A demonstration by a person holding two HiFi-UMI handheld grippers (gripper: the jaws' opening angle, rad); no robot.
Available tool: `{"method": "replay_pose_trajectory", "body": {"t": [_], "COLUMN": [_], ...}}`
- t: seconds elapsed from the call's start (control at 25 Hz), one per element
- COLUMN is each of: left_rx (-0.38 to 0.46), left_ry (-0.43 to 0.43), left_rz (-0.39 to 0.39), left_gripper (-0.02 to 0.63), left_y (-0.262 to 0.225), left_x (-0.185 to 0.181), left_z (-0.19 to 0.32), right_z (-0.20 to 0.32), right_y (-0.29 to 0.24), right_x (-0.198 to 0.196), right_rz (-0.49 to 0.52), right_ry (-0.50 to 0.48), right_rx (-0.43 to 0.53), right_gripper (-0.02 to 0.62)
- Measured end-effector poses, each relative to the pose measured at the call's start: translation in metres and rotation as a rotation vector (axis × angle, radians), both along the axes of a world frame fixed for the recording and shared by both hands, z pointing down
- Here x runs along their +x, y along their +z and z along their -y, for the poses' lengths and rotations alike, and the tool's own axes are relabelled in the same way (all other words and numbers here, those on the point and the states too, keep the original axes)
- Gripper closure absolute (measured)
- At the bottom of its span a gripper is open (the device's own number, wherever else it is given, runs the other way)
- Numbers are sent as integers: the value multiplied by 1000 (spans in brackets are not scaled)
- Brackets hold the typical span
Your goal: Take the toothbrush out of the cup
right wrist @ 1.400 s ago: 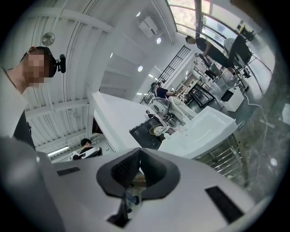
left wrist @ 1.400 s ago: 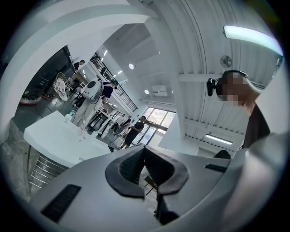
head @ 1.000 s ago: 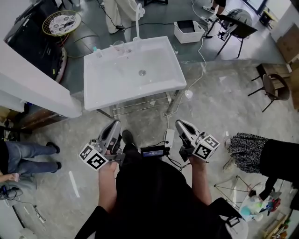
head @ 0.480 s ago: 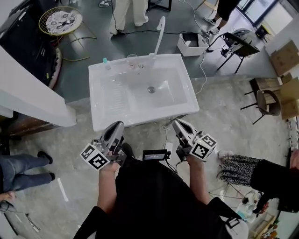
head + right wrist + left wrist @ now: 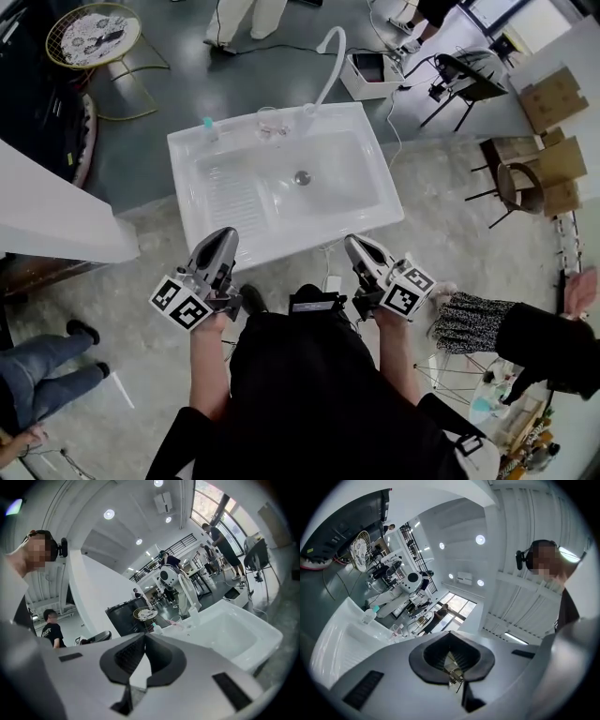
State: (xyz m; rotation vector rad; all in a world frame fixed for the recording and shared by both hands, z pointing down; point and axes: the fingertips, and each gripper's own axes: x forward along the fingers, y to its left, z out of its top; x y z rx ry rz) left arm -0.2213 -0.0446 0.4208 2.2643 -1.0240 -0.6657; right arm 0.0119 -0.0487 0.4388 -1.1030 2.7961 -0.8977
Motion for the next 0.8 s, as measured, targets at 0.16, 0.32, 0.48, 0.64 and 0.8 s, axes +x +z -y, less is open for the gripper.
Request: {"method": "replay_pose_trajectory", "body": {"t": [0.16,0.32,0.48,0.64,0.8], "left_rx": [17,14,-15,-56,-93], "left_ry": [-8,-24,-73,-146,-193], "left_rz": [-3,5,25,57,108], "left_gripper": [598,598,598,598,597], "left_y": [1,-1,7,19,25], "left_x": [-8,-10,-25,-32,-19], "left_z": [9,16,25,48,81], "right_z": [10,29,54,89,129], "right_y": [1,-4,4,14,9], "right_x": [-6,-19,-43,-50,-38], "right_rz": [-7,1,26,63,86], "right_ry": [9,-26,-85,-140,-185], "right_rx": [10,21,8,-7,5], "right_gripper": [589,589,589,589,589]}}
